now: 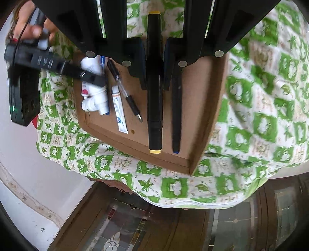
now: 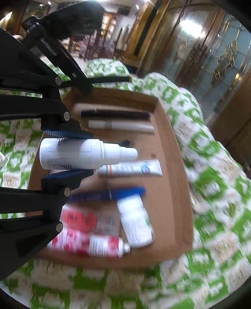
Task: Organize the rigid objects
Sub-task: 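Carry the black marker and spray bottle over the tray with both tools, then lower both tools into the tray and open them to release marker and bottle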
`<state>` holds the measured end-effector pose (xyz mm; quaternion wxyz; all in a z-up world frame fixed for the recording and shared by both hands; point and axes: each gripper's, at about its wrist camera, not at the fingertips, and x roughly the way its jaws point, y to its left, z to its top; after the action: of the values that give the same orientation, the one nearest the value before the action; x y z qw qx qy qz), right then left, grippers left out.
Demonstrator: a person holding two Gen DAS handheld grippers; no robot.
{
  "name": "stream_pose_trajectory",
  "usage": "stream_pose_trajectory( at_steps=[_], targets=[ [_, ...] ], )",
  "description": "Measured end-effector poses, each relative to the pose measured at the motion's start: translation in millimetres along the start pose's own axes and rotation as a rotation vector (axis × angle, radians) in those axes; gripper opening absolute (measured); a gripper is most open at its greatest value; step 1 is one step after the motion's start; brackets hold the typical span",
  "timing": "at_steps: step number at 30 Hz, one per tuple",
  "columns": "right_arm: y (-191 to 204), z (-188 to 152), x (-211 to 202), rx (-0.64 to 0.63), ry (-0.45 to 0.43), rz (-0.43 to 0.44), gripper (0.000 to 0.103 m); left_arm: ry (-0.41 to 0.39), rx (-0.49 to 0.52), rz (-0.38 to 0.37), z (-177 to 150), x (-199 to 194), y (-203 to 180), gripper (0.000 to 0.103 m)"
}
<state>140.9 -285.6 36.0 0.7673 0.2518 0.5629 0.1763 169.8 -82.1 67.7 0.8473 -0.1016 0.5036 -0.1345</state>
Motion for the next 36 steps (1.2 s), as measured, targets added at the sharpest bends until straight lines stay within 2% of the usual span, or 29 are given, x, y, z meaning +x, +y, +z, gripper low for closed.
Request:
stream_pose_trajectory(
  at_steps=[4, 7, 9, 11, 13, 20, 24, 36],
  targets=[
    [12, -5, 25, -0.040, 0.075, 0.068, 0.029, 0.013, -0.003, -0.018, 2, 12, -6, 0.014],
    [17, -7, 41, -0.066, 0.112, 0.041, 0.029, 0.027, 0.006, -0.024, 0, 18, -10, 0.014],
    [12, -6, 48, -0.059, 0.121, -0.015, 0.029, 0.032, 0.012, -0.026, 0, 21, -12, 0.014],
    [7, -4, 46, -0.046, 0.111, -0.021, 0.029, 0.037, 0.017, -0.031, 0, 25, -15, 0.014],
    [5, -1, 39, -0.054, 0.078, -0.092, 0.029, 0.047, 0.018, -0.035, 1, 31, -18, 0.014],
    [-6, 4, 29, -0.024, 0.043, -0.156, 0.029, 0.075, 0.037, -0.028, -1, 58, -35, 0.014],
    [-15, 5, 22, -0.009, 0.034, -0.151, 0.029, 0.085, 0.052, 0.012, -2, 72, -35, 0.014],
    [1, -2, 29, -0.100, 0.027, -0.227, 0.029, 0.065, 0.087, 0.073, 2, 61, -21, 0.014]
  ],
)
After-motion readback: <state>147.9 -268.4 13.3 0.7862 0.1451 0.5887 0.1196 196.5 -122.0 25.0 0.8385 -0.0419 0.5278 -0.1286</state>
